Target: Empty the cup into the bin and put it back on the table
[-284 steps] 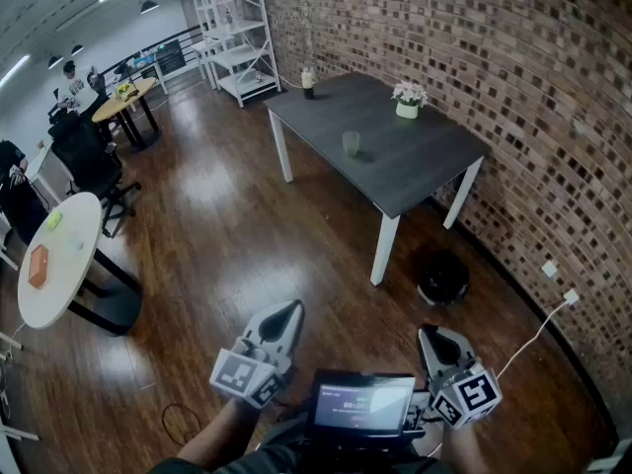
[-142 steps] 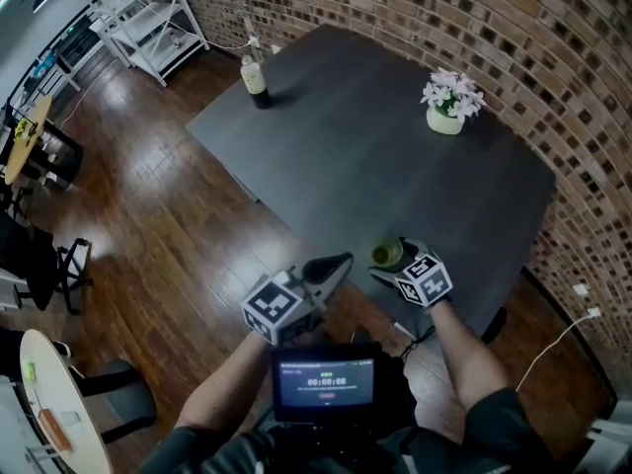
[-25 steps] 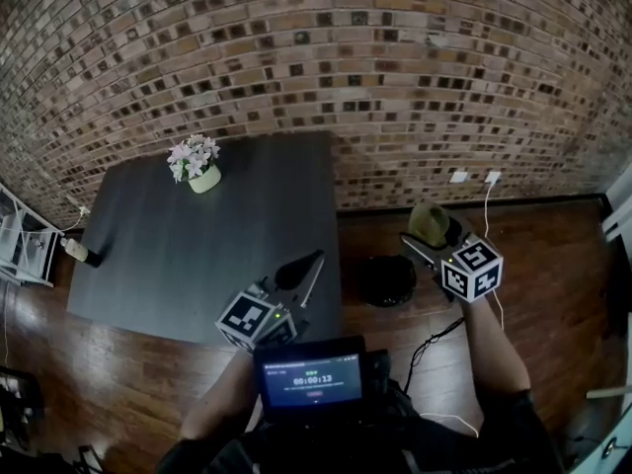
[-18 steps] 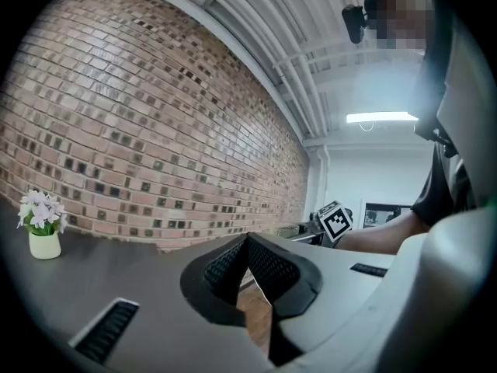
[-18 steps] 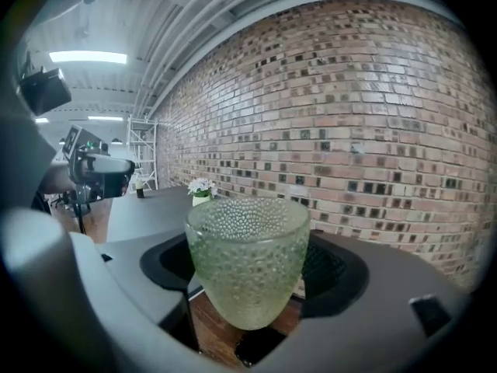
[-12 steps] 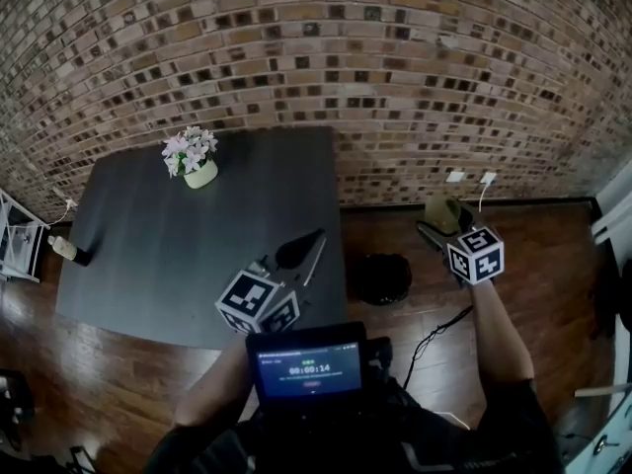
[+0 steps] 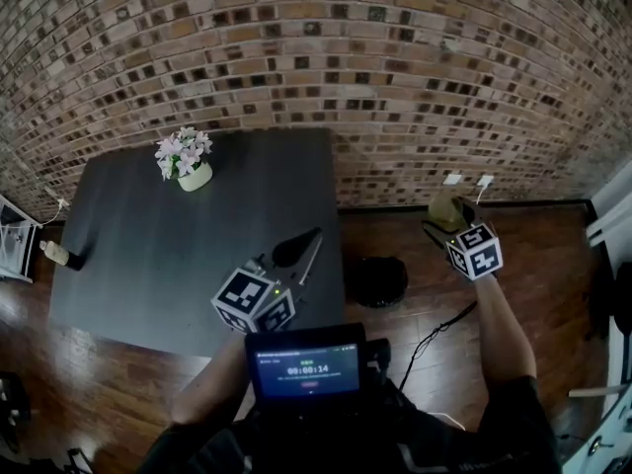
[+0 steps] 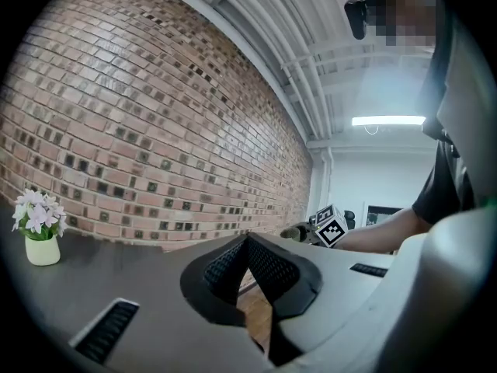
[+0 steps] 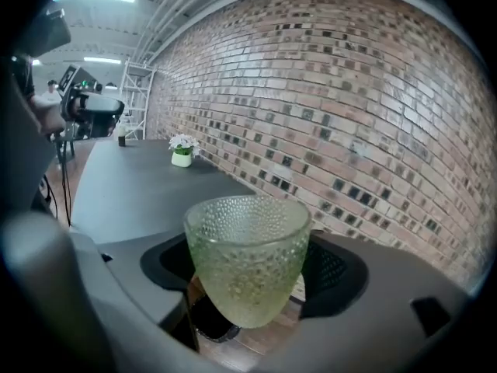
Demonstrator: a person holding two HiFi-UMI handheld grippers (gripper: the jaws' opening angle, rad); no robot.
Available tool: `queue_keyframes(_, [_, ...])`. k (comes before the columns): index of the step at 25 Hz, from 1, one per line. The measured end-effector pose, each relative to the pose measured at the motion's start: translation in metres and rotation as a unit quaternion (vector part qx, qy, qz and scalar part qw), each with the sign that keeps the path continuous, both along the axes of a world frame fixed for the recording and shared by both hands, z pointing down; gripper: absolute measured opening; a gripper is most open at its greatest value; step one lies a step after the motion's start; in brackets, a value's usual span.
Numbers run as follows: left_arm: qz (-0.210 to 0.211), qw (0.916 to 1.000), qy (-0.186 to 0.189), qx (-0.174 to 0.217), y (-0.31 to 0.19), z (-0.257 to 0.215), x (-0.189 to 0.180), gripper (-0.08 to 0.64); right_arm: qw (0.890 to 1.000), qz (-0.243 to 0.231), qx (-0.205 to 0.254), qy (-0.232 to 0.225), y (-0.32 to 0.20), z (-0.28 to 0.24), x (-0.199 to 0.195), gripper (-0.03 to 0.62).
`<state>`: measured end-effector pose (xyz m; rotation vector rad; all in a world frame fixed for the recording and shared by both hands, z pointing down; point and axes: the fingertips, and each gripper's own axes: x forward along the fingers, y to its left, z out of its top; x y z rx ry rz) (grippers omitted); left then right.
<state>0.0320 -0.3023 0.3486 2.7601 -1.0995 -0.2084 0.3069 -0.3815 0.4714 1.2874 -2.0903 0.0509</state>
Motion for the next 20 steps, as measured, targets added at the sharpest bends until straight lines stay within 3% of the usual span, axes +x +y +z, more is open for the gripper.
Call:
queue_keyframes(11, [-0.003,0.9998,0.014,0.011,-0.01,-0.011,-0.006,0.003,0.995,-0.012,0.008,0.099,-0.017,-0.004,0.024,0.391])
queue_keyframes(20, [0.0,1.0,0.007,0.002,-0.01,-0.005,-0.008,0.003,0.98,-0.021,0.0,0.196,-0.02,0.005,0.042,0.391])
